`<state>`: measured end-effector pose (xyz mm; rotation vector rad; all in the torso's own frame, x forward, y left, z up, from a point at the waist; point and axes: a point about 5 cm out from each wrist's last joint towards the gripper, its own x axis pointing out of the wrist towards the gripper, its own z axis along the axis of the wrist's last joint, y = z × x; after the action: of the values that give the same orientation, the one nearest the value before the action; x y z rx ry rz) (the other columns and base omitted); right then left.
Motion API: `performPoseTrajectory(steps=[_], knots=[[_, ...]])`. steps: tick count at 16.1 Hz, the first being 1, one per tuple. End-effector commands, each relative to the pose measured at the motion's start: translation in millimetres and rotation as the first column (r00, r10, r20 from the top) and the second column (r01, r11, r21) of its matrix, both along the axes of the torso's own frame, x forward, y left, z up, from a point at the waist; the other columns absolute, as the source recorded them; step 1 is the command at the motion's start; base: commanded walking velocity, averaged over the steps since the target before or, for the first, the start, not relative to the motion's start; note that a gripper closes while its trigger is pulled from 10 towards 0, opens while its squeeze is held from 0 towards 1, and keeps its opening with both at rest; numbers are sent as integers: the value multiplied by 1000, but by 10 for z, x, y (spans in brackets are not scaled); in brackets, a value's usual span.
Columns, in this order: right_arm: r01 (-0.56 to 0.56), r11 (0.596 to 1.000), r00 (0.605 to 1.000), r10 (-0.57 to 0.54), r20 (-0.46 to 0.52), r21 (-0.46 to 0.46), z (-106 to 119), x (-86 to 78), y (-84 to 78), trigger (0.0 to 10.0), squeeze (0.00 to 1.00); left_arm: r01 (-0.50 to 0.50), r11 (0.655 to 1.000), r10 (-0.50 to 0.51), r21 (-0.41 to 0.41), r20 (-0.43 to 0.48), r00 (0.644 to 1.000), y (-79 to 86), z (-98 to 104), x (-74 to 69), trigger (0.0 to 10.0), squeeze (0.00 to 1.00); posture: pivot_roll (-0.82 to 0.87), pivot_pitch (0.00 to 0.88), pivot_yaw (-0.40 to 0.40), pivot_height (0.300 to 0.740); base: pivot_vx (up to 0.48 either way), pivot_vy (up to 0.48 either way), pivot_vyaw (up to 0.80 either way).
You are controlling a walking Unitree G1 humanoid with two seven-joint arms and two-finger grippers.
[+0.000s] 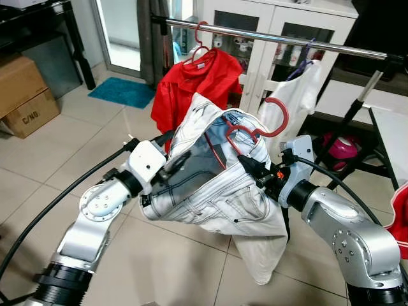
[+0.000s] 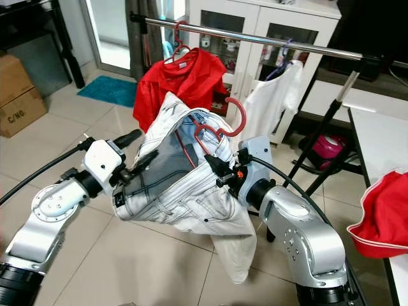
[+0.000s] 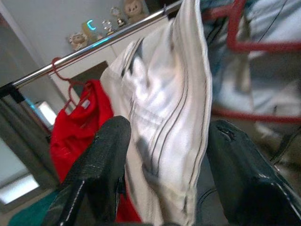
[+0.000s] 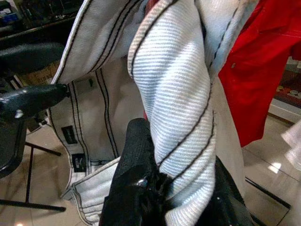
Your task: Hang hanger
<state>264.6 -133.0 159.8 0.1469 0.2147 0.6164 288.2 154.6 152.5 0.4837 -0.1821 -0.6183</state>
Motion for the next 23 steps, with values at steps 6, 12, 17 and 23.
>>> performPoseTrajectory(steps=[6,12,17,23], knots=[[-27,999,996,23,88,45,219,-12,40,0,0,-33,998,35,56,-51,998,118,-122,-2,0,0,-143,0,-44,740,0,0,0],[10,998,996,-15,83,67,203,-21,11,0,0,-43,999,44,24,-63,997,123,-115,1,0,0,-139,0,-47,740,0,0,0],[32,996,997,-38,71,86,173,-17,32,0,0,-37,999,39,24,-75,996,134,-125,-26,0,0,-140,0,-46,740,0,0,0],[108,990,993,-112,37,91,134,2,-34,0,0,-39,998,42,46,-68,997,199,-105,9,0,0,-149,0,-32,740,0,0,0]])
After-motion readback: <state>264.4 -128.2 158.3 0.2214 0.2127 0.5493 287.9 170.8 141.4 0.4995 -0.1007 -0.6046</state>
